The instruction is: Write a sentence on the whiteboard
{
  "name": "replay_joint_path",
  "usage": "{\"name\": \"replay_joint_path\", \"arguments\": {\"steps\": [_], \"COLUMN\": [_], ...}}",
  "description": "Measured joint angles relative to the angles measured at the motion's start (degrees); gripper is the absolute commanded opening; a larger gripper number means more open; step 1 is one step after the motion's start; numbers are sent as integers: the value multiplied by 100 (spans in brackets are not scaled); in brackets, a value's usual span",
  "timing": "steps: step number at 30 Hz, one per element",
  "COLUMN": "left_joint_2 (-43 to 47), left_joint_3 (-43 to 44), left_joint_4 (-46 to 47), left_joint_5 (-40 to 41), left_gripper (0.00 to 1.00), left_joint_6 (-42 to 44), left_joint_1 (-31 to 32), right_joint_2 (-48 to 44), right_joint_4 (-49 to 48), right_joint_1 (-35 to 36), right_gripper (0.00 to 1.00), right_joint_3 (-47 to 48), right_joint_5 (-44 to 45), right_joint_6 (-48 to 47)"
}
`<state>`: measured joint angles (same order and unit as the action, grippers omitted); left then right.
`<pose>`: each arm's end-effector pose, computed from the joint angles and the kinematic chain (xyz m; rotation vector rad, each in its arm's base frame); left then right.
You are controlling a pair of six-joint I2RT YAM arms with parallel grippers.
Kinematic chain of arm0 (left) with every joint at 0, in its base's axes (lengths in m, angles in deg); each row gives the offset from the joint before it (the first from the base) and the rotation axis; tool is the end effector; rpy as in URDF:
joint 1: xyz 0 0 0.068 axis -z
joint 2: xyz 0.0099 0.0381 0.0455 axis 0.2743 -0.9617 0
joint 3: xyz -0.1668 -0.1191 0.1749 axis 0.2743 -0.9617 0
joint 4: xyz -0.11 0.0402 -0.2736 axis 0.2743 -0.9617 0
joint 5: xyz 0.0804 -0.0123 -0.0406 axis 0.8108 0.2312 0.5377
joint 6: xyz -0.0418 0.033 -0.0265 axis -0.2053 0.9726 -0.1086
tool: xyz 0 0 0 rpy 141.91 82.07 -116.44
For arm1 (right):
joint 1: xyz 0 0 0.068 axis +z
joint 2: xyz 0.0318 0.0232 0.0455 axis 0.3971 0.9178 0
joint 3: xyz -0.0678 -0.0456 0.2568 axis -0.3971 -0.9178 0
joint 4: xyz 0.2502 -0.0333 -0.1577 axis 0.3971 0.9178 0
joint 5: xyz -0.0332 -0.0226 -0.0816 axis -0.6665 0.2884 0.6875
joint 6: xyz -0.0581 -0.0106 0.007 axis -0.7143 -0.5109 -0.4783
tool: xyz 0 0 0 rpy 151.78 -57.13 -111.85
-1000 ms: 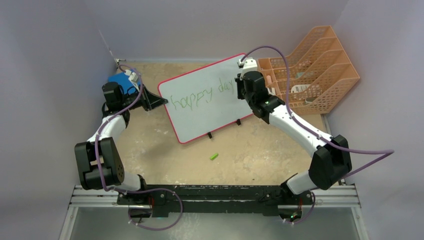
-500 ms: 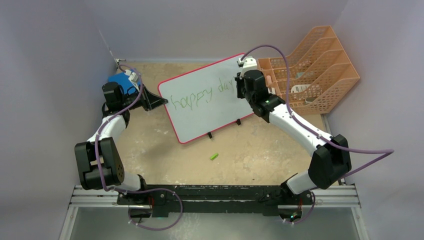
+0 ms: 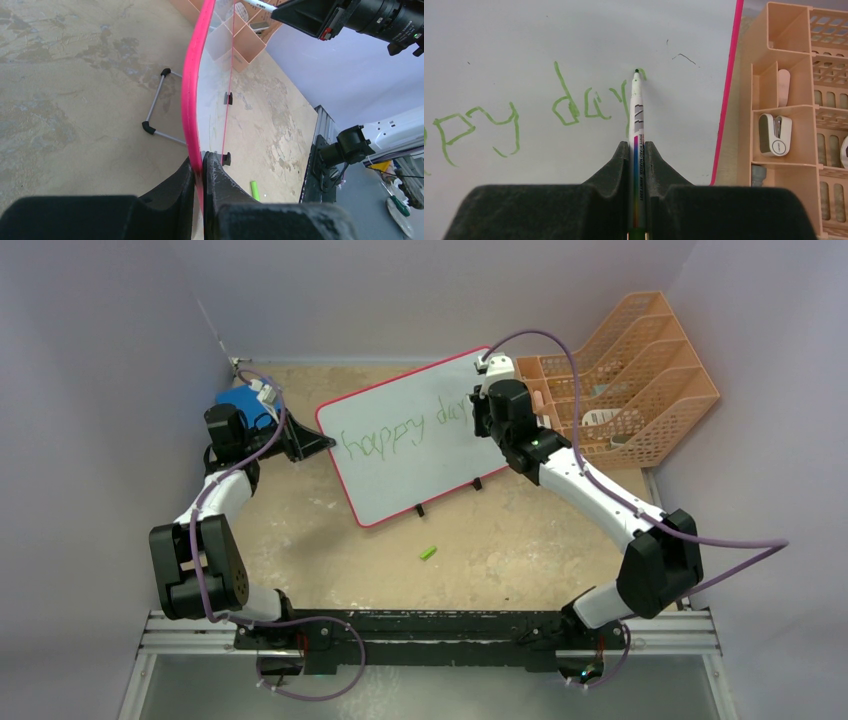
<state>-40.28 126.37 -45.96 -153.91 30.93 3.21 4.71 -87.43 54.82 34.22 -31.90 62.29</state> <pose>0.3370 0.0338 0.2323 0.3423 1.8024 -1.2513 0.3455 0.1962 0.3226 -0.1924 1.8401 0.1916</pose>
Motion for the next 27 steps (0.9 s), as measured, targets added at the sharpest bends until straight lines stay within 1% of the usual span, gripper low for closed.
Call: {"name": "replay_joint_path", "arguments": {"steps": [27], "left_joint_2": [9], "left_joint_3": [0], "left_joint_4": [-11], "left_joint_5": [0], "left_gripper": [0], "left_joint_6": [0], "left_joint_1": [0], "right_joint_2": [-103], "right_joint_4": [302], "right_joint_1": [2], "right_gripper": [0], "right_joint_3": [-212], "right_joint_5": [173], "right_joint_6": [2]}}
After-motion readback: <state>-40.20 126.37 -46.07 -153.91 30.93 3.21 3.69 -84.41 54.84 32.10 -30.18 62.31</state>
